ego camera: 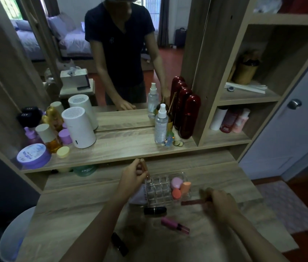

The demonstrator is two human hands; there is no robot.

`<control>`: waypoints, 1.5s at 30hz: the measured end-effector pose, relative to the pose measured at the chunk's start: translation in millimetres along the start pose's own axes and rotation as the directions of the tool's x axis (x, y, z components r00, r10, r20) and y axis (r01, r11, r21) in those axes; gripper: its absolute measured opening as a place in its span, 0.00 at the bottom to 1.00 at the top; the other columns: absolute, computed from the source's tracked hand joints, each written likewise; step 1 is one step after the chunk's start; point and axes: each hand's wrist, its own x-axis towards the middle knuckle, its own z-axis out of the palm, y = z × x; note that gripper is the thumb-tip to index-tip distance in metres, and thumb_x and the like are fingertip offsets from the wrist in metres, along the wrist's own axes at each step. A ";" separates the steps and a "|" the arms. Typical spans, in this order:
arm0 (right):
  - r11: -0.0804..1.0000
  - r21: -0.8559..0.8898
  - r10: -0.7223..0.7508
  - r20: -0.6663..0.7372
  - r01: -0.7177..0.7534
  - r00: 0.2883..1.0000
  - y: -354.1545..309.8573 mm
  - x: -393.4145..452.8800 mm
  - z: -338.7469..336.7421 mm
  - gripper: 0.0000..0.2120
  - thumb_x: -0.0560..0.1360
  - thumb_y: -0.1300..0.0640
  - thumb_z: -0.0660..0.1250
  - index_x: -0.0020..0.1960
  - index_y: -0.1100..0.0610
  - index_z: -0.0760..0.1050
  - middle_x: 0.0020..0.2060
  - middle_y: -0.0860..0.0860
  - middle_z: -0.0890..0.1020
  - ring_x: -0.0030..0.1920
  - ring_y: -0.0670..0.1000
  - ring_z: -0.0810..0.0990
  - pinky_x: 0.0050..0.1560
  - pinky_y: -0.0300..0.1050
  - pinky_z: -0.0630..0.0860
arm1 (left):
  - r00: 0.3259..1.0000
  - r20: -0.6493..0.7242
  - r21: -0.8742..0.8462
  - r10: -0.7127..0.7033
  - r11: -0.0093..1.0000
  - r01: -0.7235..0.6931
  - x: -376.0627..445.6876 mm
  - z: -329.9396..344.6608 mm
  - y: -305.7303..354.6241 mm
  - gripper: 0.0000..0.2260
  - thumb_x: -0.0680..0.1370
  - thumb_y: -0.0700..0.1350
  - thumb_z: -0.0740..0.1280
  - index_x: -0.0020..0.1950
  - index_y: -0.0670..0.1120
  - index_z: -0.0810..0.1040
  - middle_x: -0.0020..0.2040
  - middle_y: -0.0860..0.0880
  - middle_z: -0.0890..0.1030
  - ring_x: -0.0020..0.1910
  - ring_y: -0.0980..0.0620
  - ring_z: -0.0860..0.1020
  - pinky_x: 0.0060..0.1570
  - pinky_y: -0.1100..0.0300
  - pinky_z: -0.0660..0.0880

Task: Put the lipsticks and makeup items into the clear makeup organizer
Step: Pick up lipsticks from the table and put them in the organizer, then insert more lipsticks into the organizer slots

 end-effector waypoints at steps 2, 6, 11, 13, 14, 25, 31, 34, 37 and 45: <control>0.992 0.122 0.023 -0.081 -0.013 0.996 3.1 0.9 -21.2 0.07 0.75 0.56 0.67 0.53 0.52 0.76 0.50 0.54 0.83 0.53 0.56 0.81 0.51 0.45 0.75 | 1.000 0.026 0.036 0.014 0.999 -0.015 -1.1 1.0 -2.7 0.08 0.74 0.36 0.68 0.52 0.43 0.74 0.46 0.47 0.81 0.40 0.59 0.79 0.37 0.72 0.75; 0.935 0.341 0.030 -0.343 0.095 0.939 -0.9 -8.3 -74.8 0.06 0.73 0.62 0.71 0.45 0.53 0.76 0.38 0.51 0.80 0.41 0.52 0.80 0.38 0.42 0.73 | 0.998 0.057 0.051 0.035 0.998 -0.038 -3.6 6.7 -8.1 0.10 0.73 0.35 0.69 0.53 0.41 0.75 0.45 0.49 0.81 0.41 0.58 0.80 0.36 0.78 0.73; 0.843 0.394 -0.127 -0.516 0.366 0.847 -49.0 -18.9 -116.1 0.06 0.72 0.62 0.72 0.48 0.55 0.79 0.36 0.43 0.79 0.37 0.37 0.77 0.36 0.25 0.73 | 0.997 0.075 0.061 0.034 0.997 -0.039 -2.0 12.8 -13.3 0.10 0.73 0.35 0.69 0.54 0.39 0.75 0.45 0.49 0.80 0.43 0.56 0.80 0.37 0.83 0.71; 0.826 0.384 -0.200 -0.485 0.413 0.851 -74.4 -11.3 -110.9 0.07 0.72 0.63 0.72 0.49 0.56 0.79 0.37 0.45 0.80 0.36 0.35 0.75 0.37 0.20 0.71 | 0.996 0.086 0.076 0.037 0.996 -0.043 -0.6 15.0 -15.6 0.10 0.73 0.35 0.69 0.54 0.39 0.75 0.46 0.48 0.81 0.43 0.55 0.80 0.37 0.83 0.71; 0.826 0.374 -0.230 -0.461 0.423 0.857 -85.4 -4.8 -104.1 0.07 0.72 0.63 0.71 0.49 0.56 0.79 0.37 0.46 0.80 0.35 0.35 0.75 0.36 0.20 0.70 | 0.995 0.090 0.087 0.037 0.995 -0.044 -0.3 15.5 -16.0 0.11 0.73 0.35 0.68 0.55 0.39 0.76 0.46 0.48 0.81 0.42 0.55 0.79 0.36 0.83 0.70; 0.920 0.226 -0.288 -0.162 0.320 0.944 -134.9 50.9 -43.2 0.07 0.76 0.62 0.62 0.52 0.55 0.76 0.48 0.56 0.83 0.50 0.58 0.80 0.47 0.50 0.77 | 0.992 0.125 0.139 0.020 0.990 -0.038 4.2 14.4 -17.8 0.13 0.71 0.35 0.70 0.54 0.43 0.76 0.47 0.44 0.84 0.42 0.55 0.81 0.42 0.63 0.79; 0.936 0.201 -0.278 -0.076 0.288 0.957 -141.1 55.7 -39.2 0.09 0.76 0.64 0.62 0.53 0.57 0.78 0.49 0.58 0.82 0.52 0.58 0.79 0.52 0.53 0.78 | 0.986 0.167 0.238 -0.018 0.971 -0.023 4.2 10.2 -13.9 0.16 0.70 0.35 0.69 0.57 0.40 0.75 0.50 0.41 0.83 0.45 0.50 0.80 0.44 0.61 0.75; 0.948 0.184 -0.256 -0.038 0.258 0.966 -144.4 55.9 -37.8 0.09 0.75 0.65 0.64 0.52 0.58 0.79 0.51 0.59 0.82 0.53 0.60 0.80 0.54 0.53 0.78 | 0.988 0.153 0.266 -0.001 0.963 -0.040 2.5 9.7 -10.0 0.12 0.69 0.34 0.69 0.51 0.40 0.77 0.46 0.42 0.84 0.43 0.49 0.80 0.38 0.67 0.68; 0.956 0.150 -0.251 -0.017 0.251 0.968 -146.1 56.2 -33.8 0.09 0.75 0.65 0.63 0.53 0.58 0.79 0.52 0.59 0.82 0.54 0.60 0.80 0.54 0.52 0.77 | 0.988 0.155 0.288 -0.007 0.957 -0.038 1.0 9.9 -5.7 0.11 0.69 0.35 0.69 0.51 0.39 0.77 0.46 0.41 0.84 0.45 0.45 0.81 0.40 0.64 0.69; 0.957 0.178 -0.232 -0.013 0.231 0.973 -140.6 58.5 -30.7 0.10 0.75 0.63 0.67 0.55 0.57 0.79 0.54 0.58 0.82 0.55 0.58 0.81 0.57 0.54 0.79 | 0.989 0.145 0.277 -0.013 0.961 -0.028 -1.8 8.0 1.3 0.12 0.72 0.38 0.69 0.55 0.42 0.78 0.48 0.43 0.84 0.47 0.46 0.81 0.44 0.60 0.73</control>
